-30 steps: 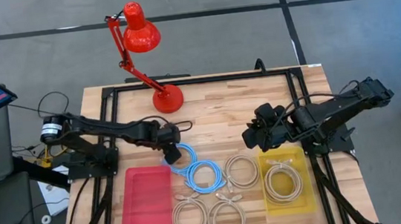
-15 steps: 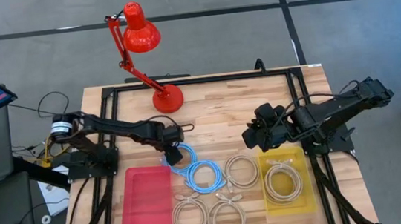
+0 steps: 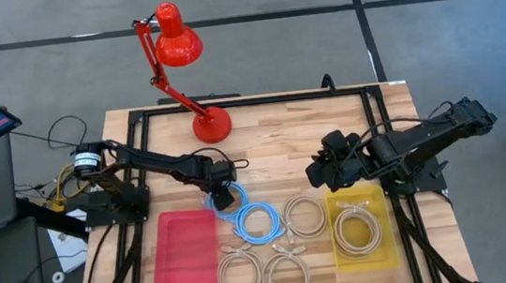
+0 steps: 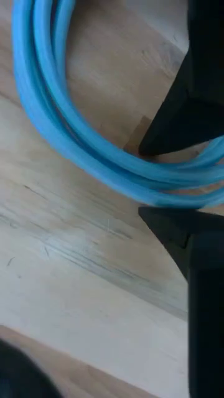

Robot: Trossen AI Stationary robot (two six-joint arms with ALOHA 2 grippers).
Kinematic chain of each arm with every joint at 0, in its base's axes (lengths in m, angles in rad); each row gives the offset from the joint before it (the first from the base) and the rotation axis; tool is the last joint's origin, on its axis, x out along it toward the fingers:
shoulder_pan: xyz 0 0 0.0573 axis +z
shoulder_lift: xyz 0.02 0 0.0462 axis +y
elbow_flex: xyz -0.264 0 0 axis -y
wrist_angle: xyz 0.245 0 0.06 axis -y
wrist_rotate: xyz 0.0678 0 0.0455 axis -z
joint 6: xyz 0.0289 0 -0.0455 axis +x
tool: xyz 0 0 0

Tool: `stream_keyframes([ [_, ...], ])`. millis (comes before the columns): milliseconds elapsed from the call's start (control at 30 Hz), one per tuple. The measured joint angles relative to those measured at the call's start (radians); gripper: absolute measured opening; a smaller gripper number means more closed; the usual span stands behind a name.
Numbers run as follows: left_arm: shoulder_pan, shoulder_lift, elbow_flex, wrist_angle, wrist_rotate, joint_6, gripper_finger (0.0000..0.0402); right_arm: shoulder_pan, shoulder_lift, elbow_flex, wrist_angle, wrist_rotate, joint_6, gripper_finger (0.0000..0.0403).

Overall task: Pick & Place USB Port
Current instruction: Put the blue charger cable into the red bin

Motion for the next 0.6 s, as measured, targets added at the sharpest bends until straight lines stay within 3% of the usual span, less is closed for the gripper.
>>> stream_keyframes([
  [200, 0.0, 0.001, -0.001, 0.012, 0.0, -0.005, 0.0042, 0.0, 0.0, 0.0, 0.0, 0.0, 0.0, 0.0107],
  [600, 0.047, -0.076, -0.007, 0.038, -0.123, 0.068, 0.004, -0.002, 0.0, 0.0, -0.003, 0.028, 0.0, 0.0107],
])
